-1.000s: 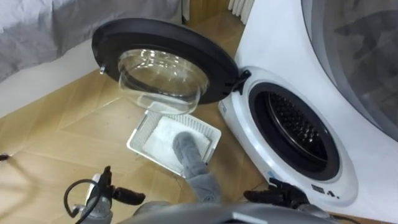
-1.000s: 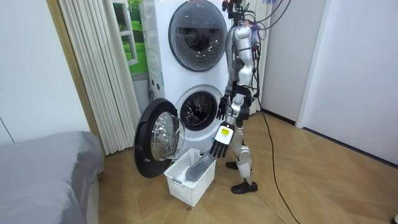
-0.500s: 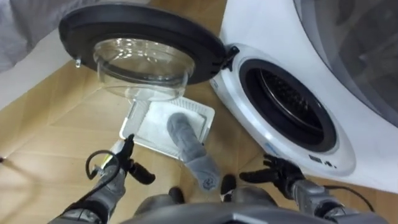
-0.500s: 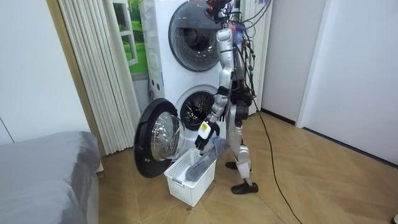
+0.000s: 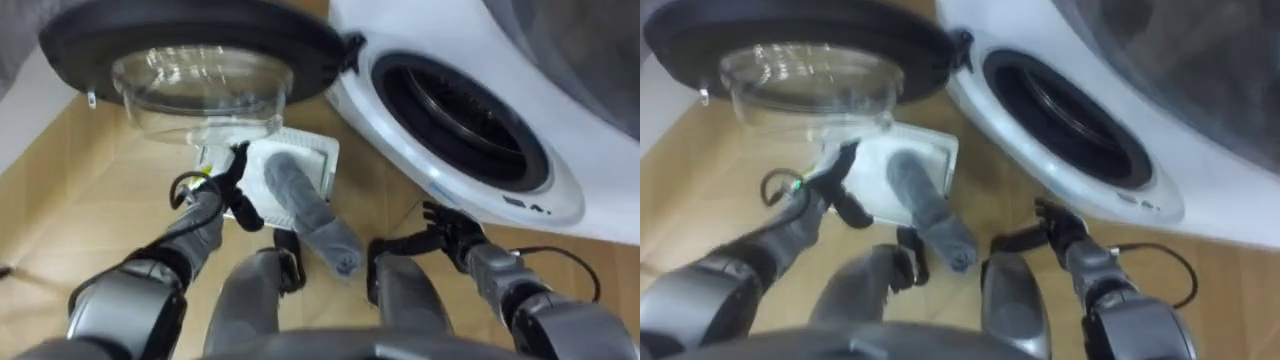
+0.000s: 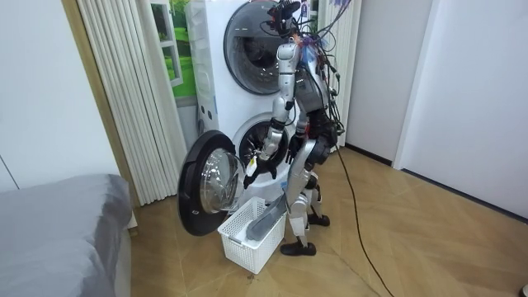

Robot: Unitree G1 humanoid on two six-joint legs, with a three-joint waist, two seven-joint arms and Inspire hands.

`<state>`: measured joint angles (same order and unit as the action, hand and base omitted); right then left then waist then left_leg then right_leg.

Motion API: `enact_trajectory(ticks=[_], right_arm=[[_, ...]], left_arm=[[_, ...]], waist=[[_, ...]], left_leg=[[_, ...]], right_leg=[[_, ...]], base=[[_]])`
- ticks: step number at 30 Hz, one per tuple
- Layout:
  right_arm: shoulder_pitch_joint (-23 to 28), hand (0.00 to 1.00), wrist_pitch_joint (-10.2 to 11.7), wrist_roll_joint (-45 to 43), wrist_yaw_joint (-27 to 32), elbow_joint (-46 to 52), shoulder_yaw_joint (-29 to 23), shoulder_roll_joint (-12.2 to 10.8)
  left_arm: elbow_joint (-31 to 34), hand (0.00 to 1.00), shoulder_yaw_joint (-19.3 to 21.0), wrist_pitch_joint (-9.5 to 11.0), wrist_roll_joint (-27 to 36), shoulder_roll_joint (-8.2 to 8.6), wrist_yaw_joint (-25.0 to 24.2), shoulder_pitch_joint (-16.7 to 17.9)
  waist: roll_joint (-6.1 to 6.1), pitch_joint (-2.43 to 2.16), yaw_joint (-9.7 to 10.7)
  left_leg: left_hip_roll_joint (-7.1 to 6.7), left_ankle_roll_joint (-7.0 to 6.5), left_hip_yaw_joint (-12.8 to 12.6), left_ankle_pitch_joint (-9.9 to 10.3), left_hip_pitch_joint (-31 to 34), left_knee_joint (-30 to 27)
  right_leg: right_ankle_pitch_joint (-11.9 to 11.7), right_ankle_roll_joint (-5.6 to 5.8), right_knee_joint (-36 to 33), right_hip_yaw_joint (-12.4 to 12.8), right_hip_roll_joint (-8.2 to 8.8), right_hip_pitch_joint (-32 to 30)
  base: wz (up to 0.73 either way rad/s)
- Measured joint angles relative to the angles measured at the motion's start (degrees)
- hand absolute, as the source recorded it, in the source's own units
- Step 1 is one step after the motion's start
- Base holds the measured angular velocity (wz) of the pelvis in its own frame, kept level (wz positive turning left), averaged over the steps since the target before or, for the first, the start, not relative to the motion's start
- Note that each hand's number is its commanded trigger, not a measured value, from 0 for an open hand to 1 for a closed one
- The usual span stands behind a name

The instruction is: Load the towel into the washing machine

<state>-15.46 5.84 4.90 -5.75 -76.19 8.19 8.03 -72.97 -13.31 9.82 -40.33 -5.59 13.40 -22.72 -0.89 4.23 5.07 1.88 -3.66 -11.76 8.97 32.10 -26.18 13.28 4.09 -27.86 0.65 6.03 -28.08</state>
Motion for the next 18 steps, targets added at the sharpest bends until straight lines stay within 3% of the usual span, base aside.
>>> enact_trajectory(ticks=[1,7,11,18], right_arm=[[-0.77,0.0,-0.73,0.66,0.26,0.21,0.96,0.14],[-1.62,0.0,-1.61,5.73,0.57,2.06,6.41,0.33],[-3.81,0.0,-1.43,9.94,0.03,2.92,9.83,0.2],[-5.23,0.0,0.19,11.04,-0.74,5.71,10.85,-0.13]], left_arm=[[0.01,0.0,-1.18,-0.07,-0.59,-0.04,0.15,-0.87],[0.02,0.0,-8.48,-0.74,-2.19,-0.92,1.81,-4.26],[0.1,0.0,-12.01,-0.35,-3.08,-0.49,1.88,-9.02],[1.08,0.0,-16.4,0.28,-3.68,-1.41,1.34,-9.83]], waist=[[-0.41,0.25,-0.01],[-0.62,0.26,1.53],[-0.46,0.73,2.9],[-0.19,1.21,3.27]], left_leg=[[0.74,-0.01,-0.8,-0.01,1.0,-0.62],[3.16,0.25,-4.81,-0.17,5.41,-3.05],[4.99,0.34,-4.98,0.35,10.6,-6.7],[6.38,0.5,-5.13,1.35,18.61,-11.16]], right_leg=[[-0.26,-0.22,-0.17,-0.24,-0.05,-1.42],[-1.18,-1.13,-3.94,-0.48,-0.33,-8.65],[-1.31,-1.53,-6.46,-0.55,-1.37,-13.65],[-0.32,-2.34,-11.37,-0.67,-1.7,-22.35]], base=[[-0.39],[-0.39],[-0.12],[-0.05]])
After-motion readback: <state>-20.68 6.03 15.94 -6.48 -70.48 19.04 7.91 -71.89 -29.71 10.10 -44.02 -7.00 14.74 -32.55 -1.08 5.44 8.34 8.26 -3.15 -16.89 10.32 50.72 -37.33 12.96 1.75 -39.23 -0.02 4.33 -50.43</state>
